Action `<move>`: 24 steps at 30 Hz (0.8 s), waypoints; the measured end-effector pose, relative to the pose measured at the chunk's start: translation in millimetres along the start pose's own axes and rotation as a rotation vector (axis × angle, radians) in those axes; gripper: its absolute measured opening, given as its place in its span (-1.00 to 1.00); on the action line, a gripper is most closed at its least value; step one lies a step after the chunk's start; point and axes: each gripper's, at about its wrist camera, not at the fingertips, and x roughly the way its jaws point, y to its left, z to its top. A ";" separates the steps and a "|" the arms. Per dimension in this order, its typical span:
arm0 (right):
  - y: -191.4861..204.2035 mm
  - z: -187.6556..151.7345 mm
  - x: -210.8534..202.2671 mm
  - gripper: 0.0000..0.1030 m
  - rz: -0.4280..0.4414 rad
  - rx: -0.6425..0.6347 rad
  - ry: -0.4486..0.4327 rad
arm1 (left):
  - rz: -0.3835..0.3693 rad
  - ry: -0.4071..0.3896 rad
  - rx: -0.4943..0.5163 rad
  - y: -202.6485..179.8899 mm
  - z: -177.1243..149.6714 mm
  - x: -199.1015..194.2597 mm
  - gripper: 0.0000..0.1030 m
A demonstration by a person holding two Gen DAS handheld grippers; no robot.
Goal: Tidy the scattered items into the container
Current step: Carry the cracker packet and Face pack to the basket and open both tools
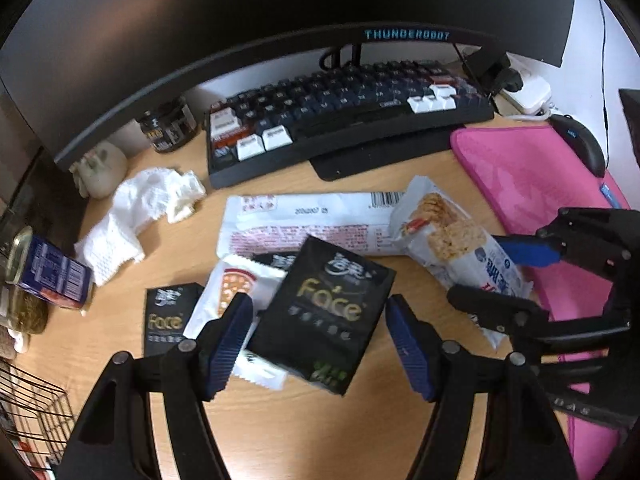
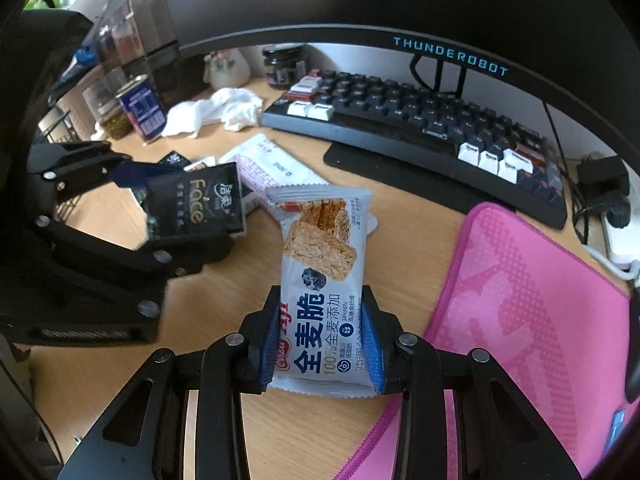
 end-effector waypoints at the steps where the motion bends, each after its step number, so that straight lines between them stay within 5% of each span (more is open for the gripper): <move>1: 0.4 -0.5 -0.2 -0.32 0.003 -0.001 -0.002 | 0.018 -0.005 0.003 -0.5 -0.7 -0.7 0.22; 2: 0.4 -0.7 -0.5 -0.32 0.006 -0.001 -0.003 | 0.041 -0.009 0.008 -1.2 -2.2 -2.5 0.03; 15: 13.1 -4.8 -7.7 -0.32 0.012 -0.030 -0.022 | -0.015 0.004 -0.038 4.0 -32.5 -29.2 0.01; 24: 40.6 1.7 -42.9 -0.32 0.025 -0.080 -0.085 | 0.022 -0.087 -0.070 21.2 -38.1 -85.5 0.01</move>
